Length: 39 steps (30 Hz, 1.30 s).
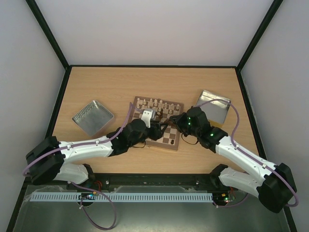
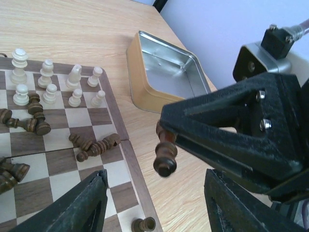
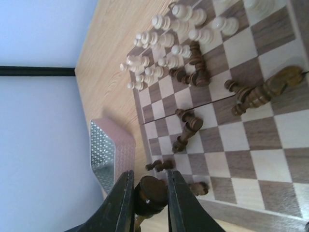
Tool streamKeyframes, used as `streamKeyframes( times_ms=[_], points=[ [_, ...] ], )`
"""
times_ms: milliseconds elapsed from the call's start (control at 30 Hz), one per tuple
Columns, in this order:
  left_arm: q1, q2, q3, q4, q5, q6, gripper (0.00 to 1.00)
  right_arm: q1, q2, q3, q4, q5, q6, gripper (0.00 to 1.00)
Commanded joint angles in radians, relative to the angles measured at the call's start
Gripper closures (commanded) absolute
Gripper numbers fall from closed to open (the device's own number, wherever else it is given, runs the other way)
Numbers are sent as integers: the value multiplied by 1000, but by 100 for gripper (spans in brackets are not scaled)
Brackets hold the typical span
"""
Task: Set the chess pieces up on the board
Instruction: Place the chess piece on the chessboard.
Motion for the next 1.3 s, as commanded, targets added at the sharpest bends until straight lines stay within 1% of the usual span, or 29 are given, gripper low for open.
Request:
streamKeyframes(
  times_ms=[0,167,300,400,467,633,733,767,800,867,933,1000,1067,1133,1267],
  points=[
    [17,-6,-10,77,22,-34,45,-4,6,-22,71,-79,55,93],
    [23,13,-7,93,43,-33,54,-4,12,-31,88,-98,65,93],
    [25,28,-5,96,48,-38,59,-4,18,-43,110,-113,78,93],
    [25,29,-7,93,40,-43,66,-4,19,-44,109,-113,76,93],
    [25,32,-9,91,34,-41,72,-4,19,-46,112,-116,76,93],
    [26,49,9,62,15,-30,88,-4,21,-49,119,-126,76,93],
    [26,60,37,12,-3,-25,95,-4,22,-43,122,-121,68,92],
    [26,58,46,-9,-13,-21,96,-4,23,-36,114,-109,59,89],
    [26,54,55,-31,-22,-16,96,-4,23,-28,101,-91,41,83],
    [27,46,79,-97,-51,3,96,-4,21,-2,56,-27,-8,68],
    [39,38,112,-203,-57,19,96,-4,6,25,-17,79,-57,55],
    [59,26,141,-315,-49,43,96,-4,-26,36,-67,195,-90,48],
    [84,7,166,-425,-18,76,96,-4,-62,38,-101,291,-107,44],
    [101,-11,194,-542,-21,105,96,-4,-91,45,-136,379,-122,42],
    [129,-29,267,-748,-8,159,96,-4,-114,55,-181,450,-151,41]
  ],
)
